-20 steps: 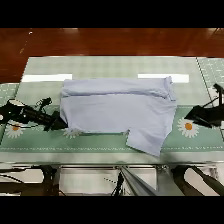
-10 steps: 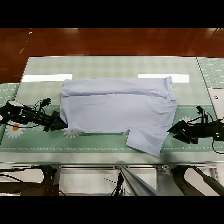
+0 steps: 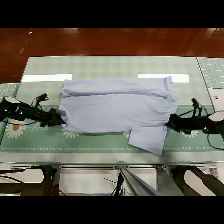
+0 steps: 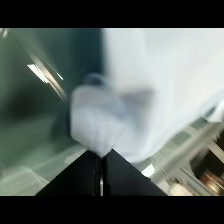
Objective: Fold the shirts.
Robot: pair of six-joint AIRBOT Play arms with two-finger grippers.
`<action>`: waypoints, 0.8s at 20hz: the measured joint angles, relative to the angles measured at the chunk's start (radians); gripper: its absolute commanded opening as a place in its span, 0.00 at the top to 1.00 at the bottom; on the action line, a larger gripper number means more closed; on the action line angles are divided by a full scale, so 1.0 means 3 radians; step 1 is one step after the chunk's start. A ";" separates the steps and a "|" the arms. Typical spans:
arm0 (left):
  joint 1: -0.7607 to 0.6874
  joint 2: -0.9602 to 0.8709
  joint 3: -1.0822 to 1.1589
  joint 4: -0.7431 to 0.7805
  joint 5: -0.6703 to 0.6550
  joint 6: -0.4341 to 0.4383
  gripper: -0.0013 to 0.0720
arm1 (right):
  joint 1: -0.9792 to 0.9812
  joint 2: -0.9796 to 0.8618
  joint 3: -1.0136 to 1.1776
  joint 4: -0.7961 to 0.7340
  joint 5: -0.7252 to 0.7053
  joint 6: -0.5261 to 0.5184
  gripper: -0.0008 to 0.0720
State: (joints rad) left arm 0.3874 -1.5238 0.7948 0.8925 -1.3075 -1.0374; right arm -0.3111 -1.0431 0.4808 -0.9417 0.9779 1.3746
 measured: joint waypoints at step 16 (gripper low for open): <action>-0.0439 0.0046 0.1199 -0.0848 0.0838 -0.0019 0.95 | 0.0134 -0.1218 0.2224 0.0870 -0.0568 -0.0397 0.95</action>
State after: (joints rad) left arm 0.2558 -1.5101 1.1545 0.6380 -1.0561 -1.0431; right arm -0.2710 -1.4086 1.1481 -0.6807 0.8074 1.2556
